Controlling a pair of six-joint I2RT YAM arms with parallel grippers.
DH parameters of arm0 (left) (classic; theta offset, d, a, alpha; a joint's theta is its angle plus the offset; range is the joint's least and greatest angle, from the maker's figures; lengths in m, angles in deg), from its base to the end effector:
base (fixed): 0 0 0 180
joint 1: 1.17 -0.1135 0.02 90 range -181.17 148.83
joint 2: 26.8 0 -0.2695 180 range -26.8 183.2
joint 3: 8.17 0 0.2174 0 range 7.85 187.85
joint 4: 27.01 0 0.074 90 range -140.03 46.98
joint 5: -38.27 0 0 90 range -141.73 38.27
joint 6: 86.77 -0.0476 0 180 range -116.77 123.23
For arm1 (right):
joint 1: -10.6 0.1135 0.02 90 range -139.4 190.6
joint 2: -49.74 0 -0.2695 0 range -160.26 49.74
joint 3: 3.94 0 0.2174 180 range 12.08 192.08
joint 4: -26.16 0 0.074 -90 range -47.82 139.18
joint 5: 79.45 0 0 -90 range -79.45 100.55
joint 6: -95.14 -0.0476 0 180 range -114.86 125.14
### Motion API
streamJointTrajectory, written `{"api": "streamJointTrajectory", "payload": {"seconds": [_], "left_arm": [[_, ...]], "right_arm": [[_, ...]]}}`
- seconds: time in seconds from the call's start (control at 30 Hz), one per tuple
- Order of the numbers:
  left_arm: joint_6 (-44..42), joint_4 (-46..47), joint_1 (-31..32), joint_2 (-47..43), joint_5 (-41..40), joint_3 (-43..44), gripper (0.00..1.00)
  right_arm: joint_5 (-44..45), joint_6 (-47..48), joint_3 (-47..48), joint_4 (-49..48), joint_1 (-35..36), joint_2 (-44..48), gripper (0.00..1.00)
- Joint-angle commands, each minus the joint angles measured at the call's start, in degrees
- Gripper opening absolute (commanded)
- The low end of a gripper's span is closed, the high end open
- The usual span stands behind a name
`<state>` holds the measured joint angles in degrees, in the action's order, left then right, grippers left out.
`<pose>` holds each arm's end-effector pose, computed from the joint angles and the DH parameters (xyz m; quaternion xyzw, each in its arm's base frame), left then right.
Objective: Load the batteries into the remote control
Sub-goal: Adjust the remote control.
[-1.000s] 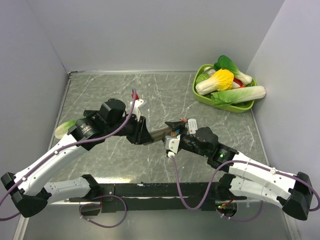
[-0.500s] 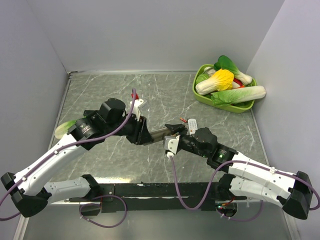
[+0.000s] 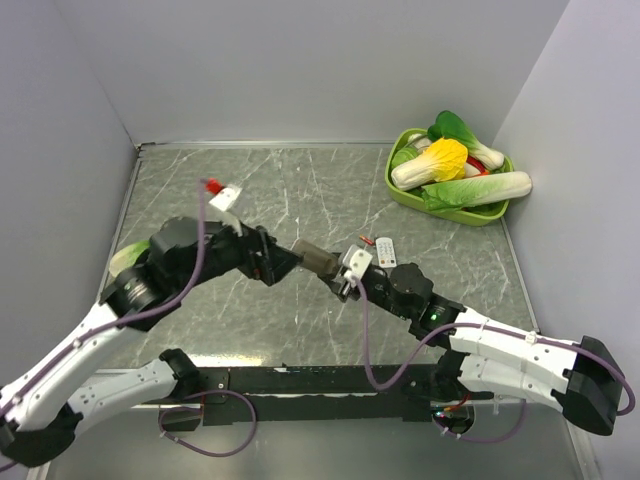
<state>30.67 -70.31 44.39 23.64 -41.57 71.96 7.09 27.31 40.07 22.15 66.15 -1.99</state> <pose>0.1023 -0.1163 0.4005 0.1773 0.7644 -0.4223 0.4537 0.1050 0.1581 0.2880 -0.4736 0.5549 0.2174 0.6484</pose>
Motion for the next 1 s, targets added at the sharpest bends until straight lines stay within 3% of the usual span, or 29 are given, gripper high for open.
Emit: {"api": "streamJointTrajectory", "payload": {"seconds": [0.0,0.2,0.57,0.87,0.97], "left_arm": [[5.86,16.26,-0.21,-7.35,-9.01,-8.02,0.99],[12.19,32.35,-0.12,-10.53,-6.38,-21.91,1.0],[13.87,43.98,7.52,-2.8,-13.49,-26.41,0.97],[17.21,48.82,9.28,1.51,-16.83,-29.57,0.75],[17.82,49.26,9.46,1.68,-17.36,-30.72,0.63]], "right_arm": [[10.3,-22.04,1.54,-8.18,0.52,-0.22,0.0],[13.66,-37.8,1.01,-9.41,0.79,-0.3,0.0],[18.05,-39.14,2.78,-9.05,5.09,-2.94,0.0],[20.34,-40.37,2.95,-11.08,7.56,-4.7,0.0],[21.39,-40.63,2.69,-11.52,8.08,-4.7,0.0]]}}
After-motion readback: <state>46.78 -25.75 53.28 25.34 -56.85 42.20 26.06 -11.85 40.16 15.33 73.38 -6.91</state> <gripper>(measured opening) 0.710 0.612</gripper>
